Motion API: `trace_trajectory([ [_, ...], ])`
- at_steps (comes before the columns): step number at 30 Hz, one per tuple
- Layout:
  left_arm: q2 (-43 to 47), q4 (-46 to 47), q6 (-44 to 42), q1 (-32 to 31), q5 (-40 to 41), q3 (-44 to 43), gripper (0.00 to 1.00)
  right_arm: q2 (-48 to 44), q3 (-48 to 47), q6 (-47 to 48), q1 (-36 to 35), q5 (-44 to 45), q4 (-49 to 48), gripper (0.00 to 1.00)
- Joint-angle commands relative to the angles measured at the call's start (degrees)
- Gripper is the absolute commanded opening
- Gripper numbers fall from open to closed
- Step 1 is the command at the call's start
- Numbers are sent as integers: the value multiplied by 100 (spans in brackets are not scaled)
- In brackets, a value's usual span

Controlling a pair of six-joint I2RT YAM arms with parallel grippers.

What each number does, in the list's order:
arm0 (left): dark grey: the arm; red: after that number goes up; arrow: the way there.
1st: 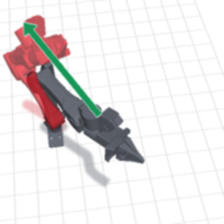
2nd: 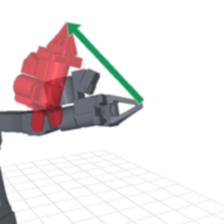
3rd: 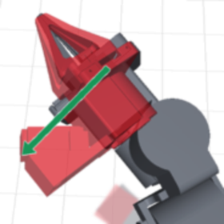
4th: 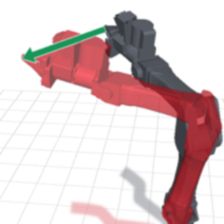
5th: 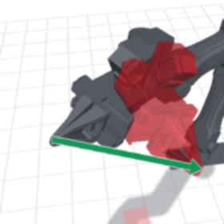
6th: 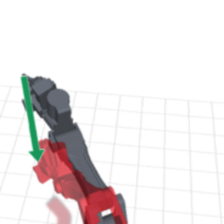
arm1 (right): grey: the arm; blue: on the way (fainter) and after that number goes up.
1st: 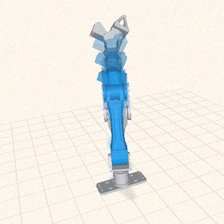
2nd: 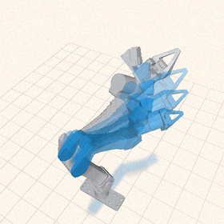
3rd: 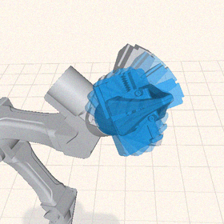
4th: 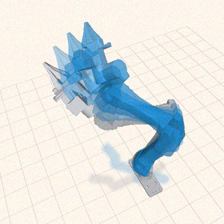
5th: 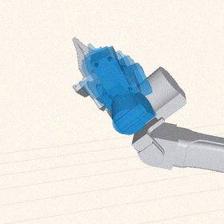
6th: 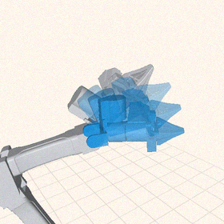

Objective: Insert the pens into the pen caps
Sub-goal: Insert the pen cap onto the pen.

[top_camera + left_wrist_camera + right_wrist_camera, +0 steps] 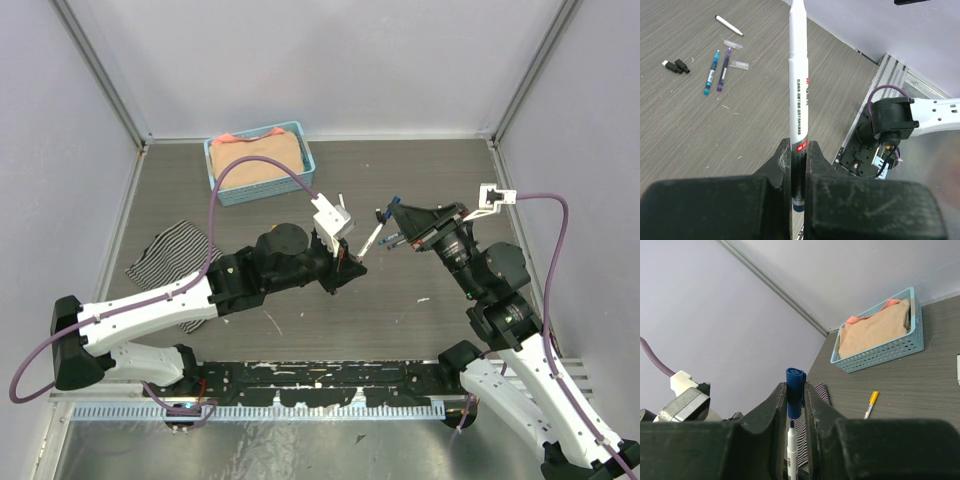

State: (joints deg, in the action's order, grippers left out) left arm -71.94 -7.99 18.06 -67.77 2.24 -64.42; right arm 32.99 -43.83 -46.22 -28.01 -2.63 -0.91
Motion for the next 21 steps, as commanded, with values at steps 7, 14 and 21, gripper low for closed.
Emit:
trace_trajectory([
  [7,-5,210,-66,-26,102,-211,0,-47,-229,130,6,-140,-103,18],
  [14,-13,201,-66,-26,112,-215,0,-56,-218,120,6,-194,-94,18],
  [21,-4,192,-64,-26,143,-206,0,-65,-196,118,6,-219,-75,18],
])
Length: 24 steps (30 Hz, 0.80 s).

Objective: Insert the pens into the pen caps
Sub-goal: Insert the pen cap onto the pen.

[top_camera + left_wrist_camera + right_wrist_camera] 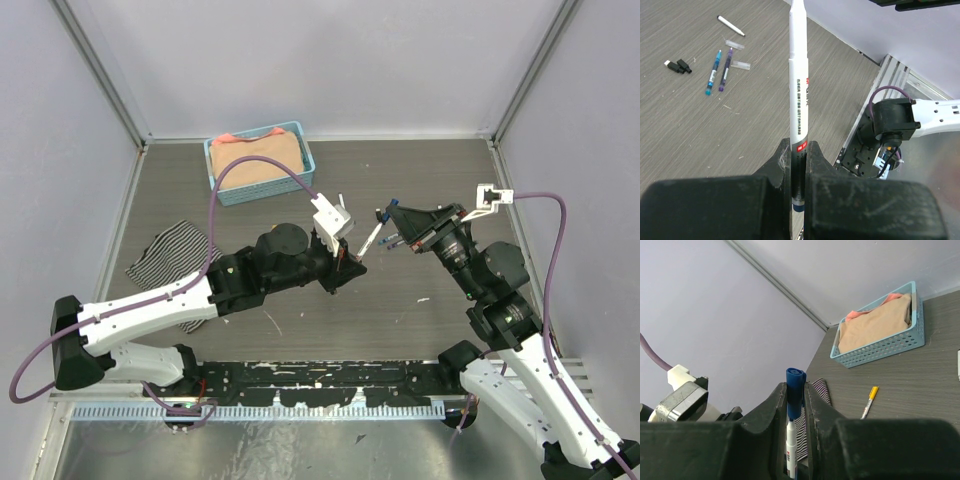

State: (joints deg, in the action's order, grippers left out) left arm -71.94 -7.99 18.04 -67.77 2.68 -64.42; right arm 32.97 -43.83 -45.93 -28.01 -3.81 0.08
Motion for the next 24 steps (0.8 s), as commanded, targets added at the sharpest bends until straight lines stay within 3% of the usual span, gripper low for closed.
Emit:
trace_trajectory([
  [1,-4,192,-57,-27,87,-205,0,-63,-193,85,6,-106,-175,18],
  [24,-39,222,-13,-26,158,-253,0,21,-126,58,6,-329,-191,18],
])
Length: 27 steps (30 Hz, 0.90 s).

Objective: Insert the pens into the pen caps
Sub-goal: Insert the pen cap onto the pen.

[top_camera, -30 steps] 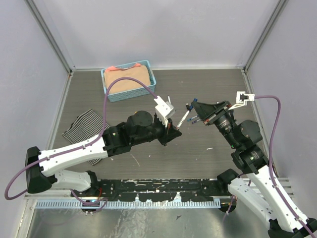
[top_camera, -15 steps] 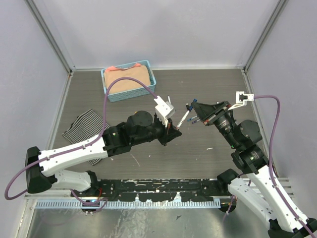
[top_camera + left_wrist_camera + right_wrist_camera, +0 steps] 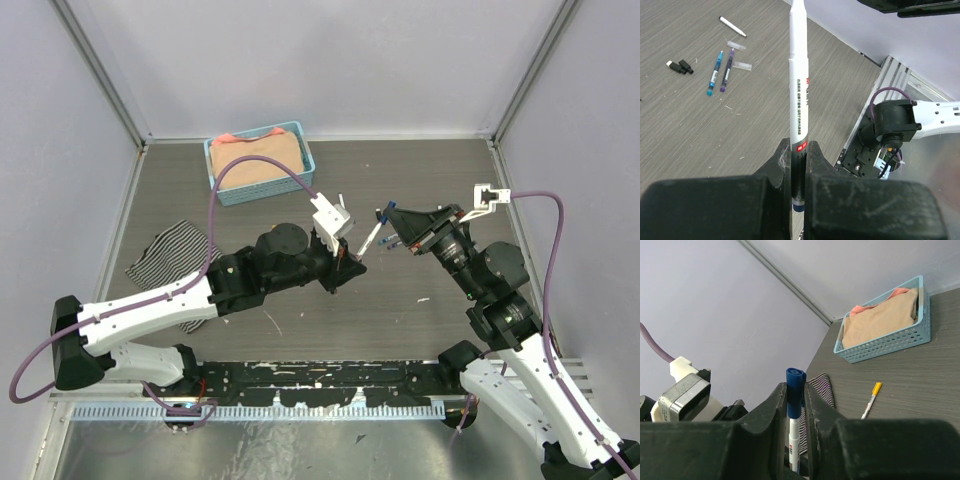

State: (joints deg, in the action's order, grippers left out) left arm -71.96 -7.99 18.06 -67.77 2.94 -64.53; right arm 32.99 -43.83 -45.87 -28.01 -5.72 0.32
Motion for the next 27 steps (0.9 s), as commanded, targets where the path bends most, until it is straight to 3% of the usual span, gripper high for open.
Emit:
trace_trajectory([
  [1,-37,231,-13,-26,131,-244,0,22,-121,51,6,-148,-214,18],
  [27,-181,377,110,-28,318,-325,0,46,-3,180,2,-210,-120,18],
])
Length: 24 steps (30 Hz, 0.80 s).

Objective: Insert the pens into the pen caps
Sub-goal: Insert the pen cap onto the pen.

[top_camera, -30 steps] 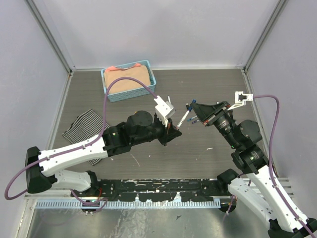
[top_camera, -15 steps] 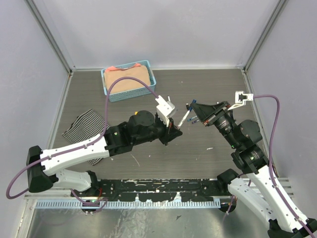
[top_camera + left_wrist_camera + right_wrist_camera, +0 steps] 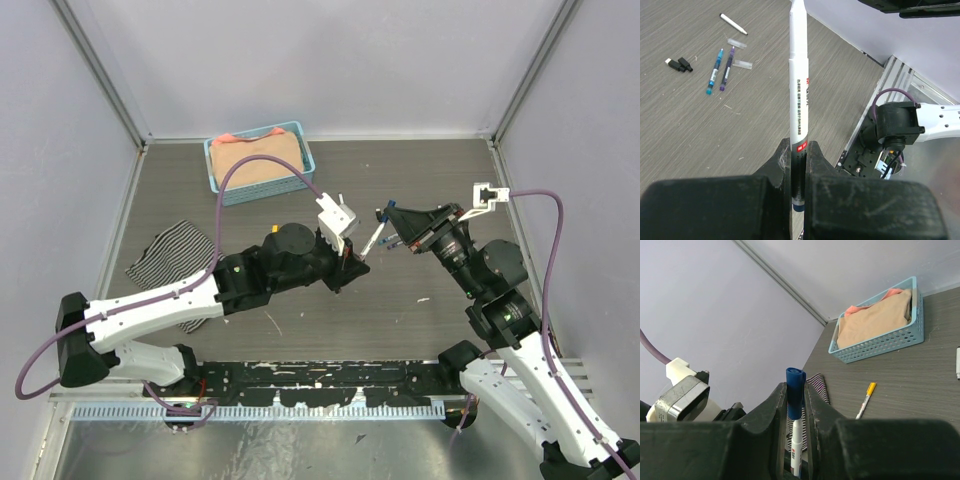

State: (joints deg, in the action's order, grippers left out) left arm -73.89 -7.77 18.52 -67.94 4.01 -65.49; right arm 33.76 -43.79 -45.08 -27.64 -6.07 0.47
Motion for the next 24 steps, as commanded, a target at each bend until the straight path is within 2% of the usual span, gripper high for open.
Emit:
trace_trajectory([
  [1,14,355,97,-9,248,-224,0,-42,1,111,-34,-156,-121,18],
  [11,20,425,187,-9,333,-243,0,-124,2,221,-31,-4,-21,18],
  [24,-88,578,336,-8,523,-396,0,-97,121,283,-31,-397,-139,18],
])
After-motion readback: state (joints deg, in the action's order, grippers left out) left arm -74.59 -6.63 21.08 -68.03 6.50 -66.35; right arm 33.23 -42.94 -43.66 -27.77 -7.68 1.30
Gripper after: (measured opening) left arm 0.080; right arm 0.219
